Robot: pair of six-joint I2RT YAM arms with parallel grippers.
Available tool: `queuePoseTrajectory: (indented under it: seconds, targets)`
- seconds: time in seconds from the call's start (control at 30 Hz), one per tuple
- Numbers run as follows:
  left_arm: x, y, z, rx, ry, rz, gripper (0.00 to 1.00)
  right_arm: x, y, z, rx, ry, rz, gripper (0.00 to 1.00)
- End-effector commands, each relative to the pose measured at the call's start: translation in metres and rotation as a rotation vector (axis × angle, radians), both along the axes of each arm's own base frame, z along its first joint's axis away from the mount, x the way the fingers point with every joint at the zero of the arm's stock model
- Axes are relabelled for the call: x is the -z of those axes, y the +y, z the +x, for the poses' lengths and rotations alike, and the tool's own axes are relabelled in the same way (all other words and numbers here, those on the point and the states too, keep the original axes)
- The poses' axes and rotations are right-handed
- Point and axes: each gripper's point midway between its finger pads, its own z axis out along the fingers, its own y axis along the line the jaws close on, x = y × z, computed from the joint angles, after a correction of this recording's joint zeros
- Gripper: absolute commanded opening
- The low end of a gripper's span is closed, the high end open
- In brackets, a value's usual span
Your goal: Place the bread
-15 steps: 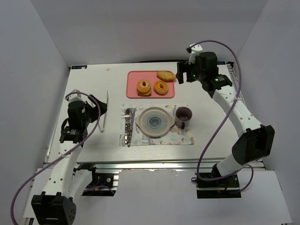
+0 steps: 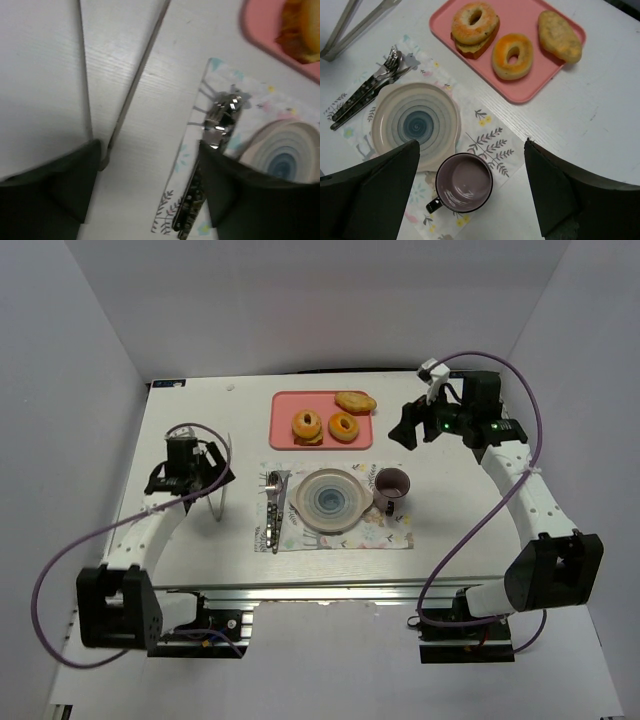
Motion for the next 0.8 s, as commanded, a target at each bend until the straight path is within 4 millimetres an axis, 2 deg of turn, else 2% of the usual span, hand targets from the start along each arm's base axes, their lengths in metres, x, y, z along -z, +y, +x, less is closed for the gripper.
queuePoseTrajectory:
  seconds: [0.0,0.13,0.17,0.23,0.37,0.43,0.63,0.77]
  targets:
    - [0.034,0.018,-0.001,-0.012,0.191,0.151,0.98,0.002,0.0,-0.014,-0.042,0.017,0.043,0.89]
    - [0.05,0.021,0.012,0.027,0.279,0.274,0.98,0.012,-0.006,-0.017,-0.016,0.05,0.064,0.89]
    - [0.046,0.022,0.019,0.026,0.274,0.286,0.98,0.012,-0.007,-0.017,-0.009,0.05,0.071,0.89]
    - [0.053,0.026,0.028,0.026,0.294,0.322,0.98,0.015,-0.009,-0.017,-0.004,0.056,0.075,0.89]
    - [0.061,0.031,0.038,0.035,0.314,0.361,0.98,0.017,-0.011,-0.015,0.003,0.067,0.078,0.89]
    - [0.079,0.035,0.038,0.053,0.378,0.4,0.98,0.017,-0.012,-0.013,0.006,0.074,0.084,0.89]
    - [0.096,0.037,0.052,0.069,0.41,0.425,0.98,0.016,-0.013,-0.011,0.008,0.08,0.095,0.89]
    - [0.107,0.036,0.059,0.08,0.413,0.413,0.95,0.017,-0.015,-0.013,0.01,0.089,0.102,0.89]
